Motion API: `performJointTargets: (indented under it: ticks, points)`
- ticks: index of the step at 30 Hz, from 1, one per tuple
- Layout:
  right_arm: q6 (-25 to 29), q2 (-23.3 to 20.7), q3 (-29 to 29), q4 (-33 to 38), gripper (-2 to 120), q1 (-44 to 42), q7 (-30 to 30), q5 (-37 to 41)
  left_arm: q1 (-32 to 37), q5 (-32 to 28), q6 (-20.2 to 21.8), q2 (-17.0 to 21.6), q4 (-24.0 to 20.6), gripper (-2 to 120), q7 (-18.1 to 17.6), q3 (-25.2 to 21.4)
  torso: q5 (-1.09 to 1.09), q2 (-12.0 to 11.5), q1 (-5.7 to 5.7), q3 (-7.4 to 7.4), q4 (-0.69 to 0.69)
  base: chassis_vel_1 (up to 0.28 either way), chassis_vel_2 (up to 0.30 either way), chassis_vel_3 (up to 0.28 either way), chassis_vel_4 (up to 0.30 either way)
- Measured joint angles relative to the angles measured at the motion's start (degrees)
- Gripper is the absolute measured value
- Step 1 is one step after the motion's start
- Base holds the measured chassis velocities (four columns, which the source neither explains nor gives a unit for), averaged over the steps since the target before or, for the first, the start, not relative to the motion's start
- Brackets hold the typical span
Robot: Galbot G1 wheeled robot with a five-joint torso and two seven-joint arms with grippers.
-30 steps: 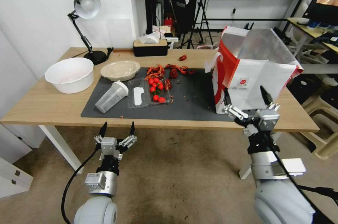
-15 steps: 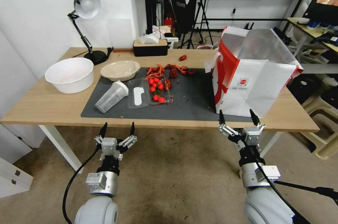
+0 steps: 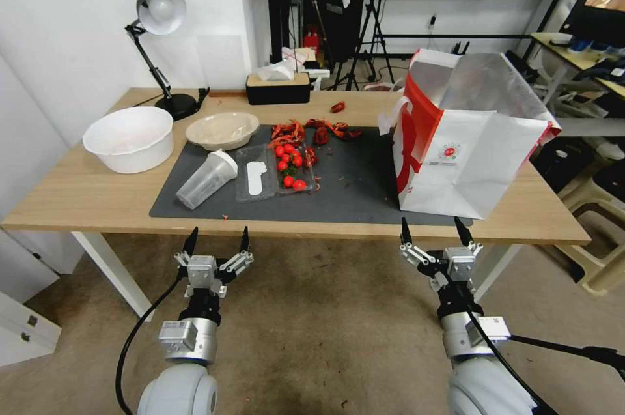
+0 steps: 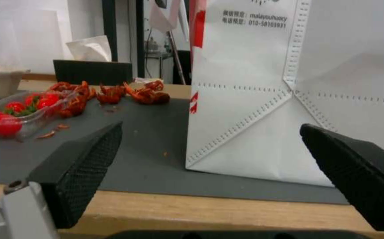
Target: Pick up the trash from the table and place it into the takeout bag.
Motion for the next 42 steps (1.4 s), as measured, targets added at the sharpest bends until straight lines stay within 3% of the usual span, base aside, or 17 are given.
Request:
performJointTargets:
  ticks: [10, 18, 28, 37, 41, 42]
  points:
    - [0.47, 0.64, -0.11, -0.55, 100, -0.59, 0.13, -0.33, -0.50, -0.17, -0.69, 0.78, 0.17, 100, 0.12, 0.02, -0.01, 0.00, 0.00, 0.00, 0.00, 0.000, 0.000, 0.000, 0.000]
    - [0.60, 0.51, 0.15, -0.28, 100, -0.59, 0.10, -0.44, -2.85, -1.08, -1.21, 5.00, 0.81, 100, 1.76, -1.50, -0.01, 0.00, 0.00, 0.00, -0.01, 0.000, 0.000, 0.000, 0.000]
    - [0.48, 0.23, -0.31, -0.09, 100, 0.39, -0.14, -0.45, -8.85, -8.49, 0.79, 16.45, 3.02, 100, 5.35, -3.99, 0.00, 0.00, 0.00, 0.00, 0.00, 0.000, 0.000, 0.000, 0.000]
    - [0.09, 0.22, -0.36, 0.20, 100, 0.69, -0.22, -0.94, -16.25, -16.02, 1.11, 26.44, 11.78, 100, 12.09, -4.05, -0.01, 0.00, 0.00, 0.00, -0.01, 0.000, 0.000, 0.000, 0.000]
    - [-0.04, 0.32, -0.36, 0.26, 100, 0.72, -0.24, -1.09, -19.36, -19.59, 3.30, 32.67, 16.43, 100, 16.24, -4.09, 0.00, 0.00, 0.00, 0.00, 0.00, 0.000, 0.000, 0.000, 0.000]
    - [-0.04, 0.32, -0.36, 0.26, 100, 0.72, -0.24, -1.09, -19.36, -19.59, 3.30, 32.67, 16.43, 100, 16.24, -4.09, 0.00, 0.00, 0.00, 0.00, 0.00, 0.000, 0.000, 0.000, 0.000]
